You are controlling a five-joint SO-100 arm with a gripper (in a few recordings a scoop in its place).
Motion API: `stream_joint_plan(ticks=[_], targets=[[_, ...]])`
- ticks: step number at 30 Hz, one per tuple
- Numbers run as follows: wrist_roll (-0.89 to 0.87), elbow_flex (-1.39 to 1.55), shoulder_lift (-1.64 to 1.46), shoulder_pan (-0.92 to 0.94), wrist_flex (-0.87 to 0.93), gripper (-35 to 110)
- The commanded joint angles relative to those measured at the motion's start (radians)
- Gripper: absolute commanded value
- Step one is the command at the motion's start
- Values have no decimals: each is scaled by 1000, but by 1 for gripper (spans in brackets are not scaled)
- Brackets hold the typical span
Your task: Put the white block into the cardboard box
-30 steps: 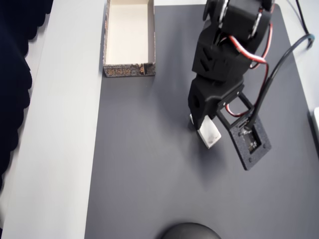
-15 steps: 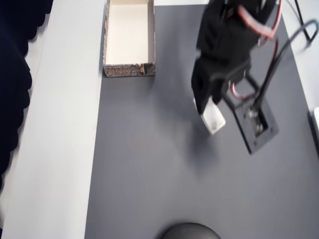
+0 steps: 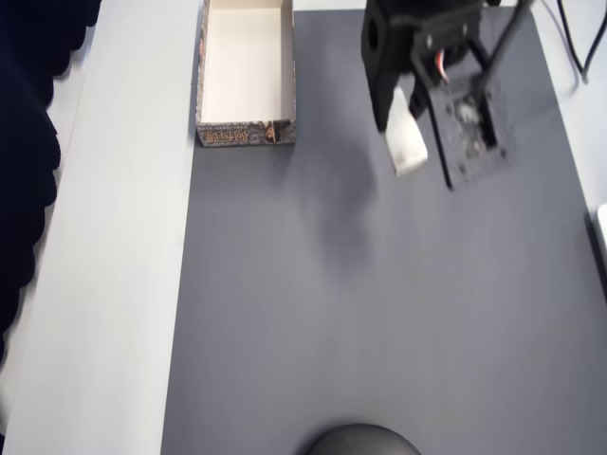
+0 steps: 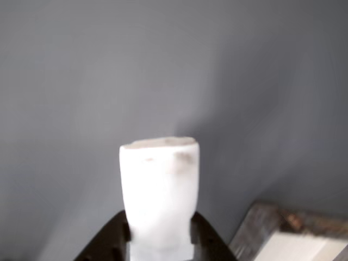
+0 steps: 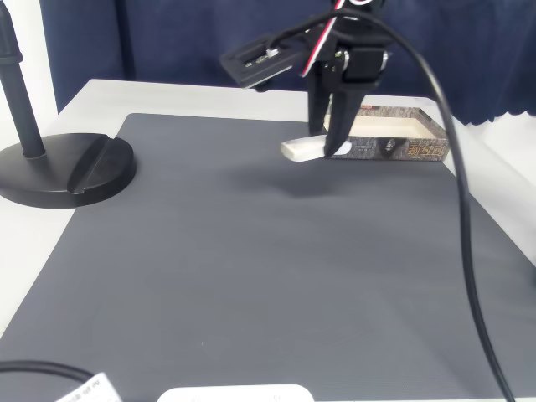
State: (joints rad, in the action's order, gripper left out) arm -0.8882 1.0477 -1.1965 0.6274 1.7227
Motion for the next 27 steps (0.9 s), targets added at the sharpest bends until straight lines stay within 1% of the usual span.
stream_joint_plan(ticks=[1, 8, 15, 21, 27], targets=[[21, 49, -152, 46, 11, -2], [23, 150, -276, 173, 12, -2], [-49, 137, -242, 321, 14, -2], [-166, 9, -163, 471, 14, -2], [-291, -201, -34, 578, 14, -2]])
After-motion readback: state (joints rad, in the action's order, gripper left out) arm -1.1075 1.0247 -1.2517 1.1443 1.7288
